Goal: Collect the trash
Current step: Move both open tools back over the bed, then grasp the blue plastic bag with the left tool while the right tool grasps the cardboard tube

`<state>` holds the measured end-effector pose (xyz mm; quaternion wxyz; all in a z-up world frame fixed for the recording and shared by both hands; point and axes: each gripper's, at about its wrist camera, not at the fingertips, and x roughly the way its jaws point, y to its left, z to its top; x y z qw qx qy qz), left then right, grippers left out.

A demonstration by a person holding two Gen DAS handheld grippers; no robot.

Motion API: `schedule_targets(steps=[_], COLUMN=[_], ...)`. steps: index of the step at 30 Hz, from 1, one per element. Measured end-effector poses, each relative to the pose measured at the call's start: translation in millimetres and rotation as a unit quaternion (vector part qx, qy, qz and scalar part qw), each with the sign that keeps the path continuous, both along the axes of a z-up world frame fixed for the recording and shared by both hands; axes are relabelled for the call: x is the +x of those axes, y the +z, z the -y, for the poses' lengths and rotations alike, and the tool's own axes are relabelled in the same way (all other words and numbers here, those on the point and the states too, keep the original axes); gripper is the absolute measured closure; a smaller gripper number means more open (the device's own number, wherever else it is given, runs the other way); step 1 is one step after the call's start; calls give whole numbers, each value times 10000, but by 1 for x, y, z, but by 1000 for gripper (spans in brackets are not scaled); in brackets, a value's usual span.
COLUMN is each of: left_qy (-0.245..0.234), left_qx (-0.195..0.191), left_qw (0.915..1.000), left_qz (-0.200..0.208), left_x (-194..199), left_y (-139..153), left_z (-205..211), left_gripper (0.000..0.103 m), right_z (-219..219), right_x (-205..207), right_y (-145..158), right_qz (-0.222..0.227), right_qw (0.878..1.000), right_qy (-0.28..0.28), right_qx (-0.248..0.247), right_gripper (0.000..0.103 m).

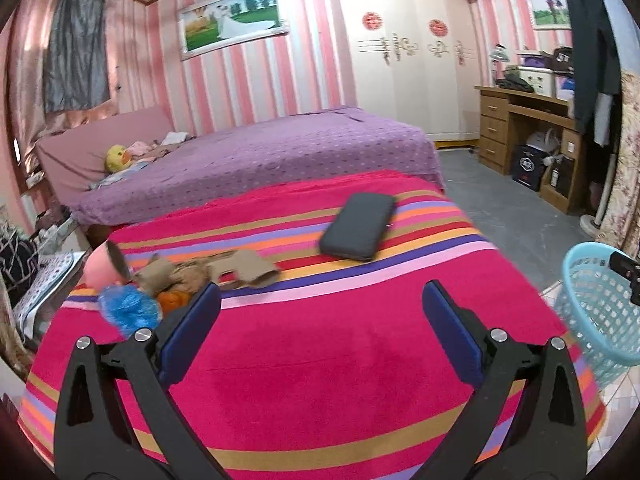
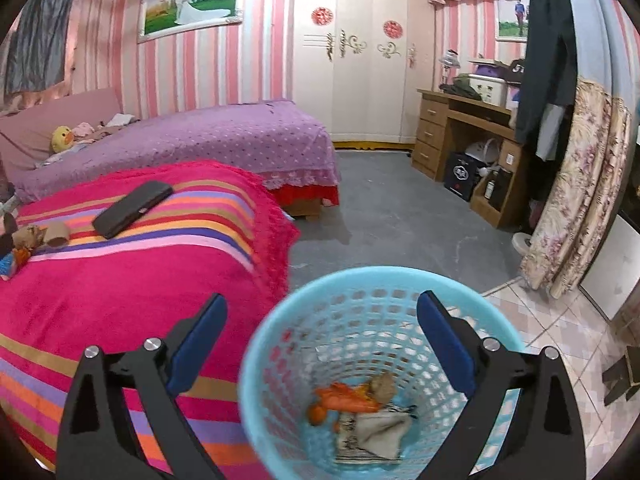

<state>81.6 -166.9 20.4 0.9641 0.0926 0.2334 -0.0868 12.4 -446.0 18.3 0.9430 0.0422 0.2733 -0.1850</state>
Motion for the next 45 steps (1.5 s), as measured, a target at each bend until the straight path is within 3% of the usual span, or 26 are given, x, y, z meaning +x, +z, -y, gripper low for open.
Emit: schedule_targets(steps=[4,9,15,19,26,30,33,36,38,40,45], left_qy=[249,398,704,898,1118,1129,996,781,695,665,575], left_qx=[38,-196,33,113,41,-26,19,-38,-140,-297,-647], left_qw=[9997,9985,9971,9946,9913,9906,9921,9931,9933,9934,9951], left_qz=[3,-320,-289,-500,-695,-772,-767,-873,-915,-882,-488], left_x=[11,32,46,60,77,88,94,100,102,101,85], left_y=[-9,-19,-19,-29,-39,-44,-46,-49,-49,-44,-14], left_z=[-35,-82,-133,-165,-204,-216,-214,-211,-212,-216,-235], left_gripper=[6,6,6,6,6,6,18,43,69,86,89], right_z=[-21,-49,-82,-108,-143,-170,-187,-202,-212,-219,-248], right_x=[10,22,33,45,57,67,73,80,87,91,108], right_y=[1,1,0,-6,-5,-6,-4,-1,2,6,16], right_qz=[3,-61,-164,-317,-263,-367,-404,-445,-459,-427,-347], right_qw=[9999,9991,9979,9960,9943,9915,9900,9889,9884,9878,9847], right_qy=[141,428,602,753,1014,1195,1285,1352,1389,1452,1644], right_qx=[-14,-6,-200,-354,-212,-368,-407,-426,-418,-353,-453], right_gripper=[9,9,9,9,9,9,9,9,9,9,9])
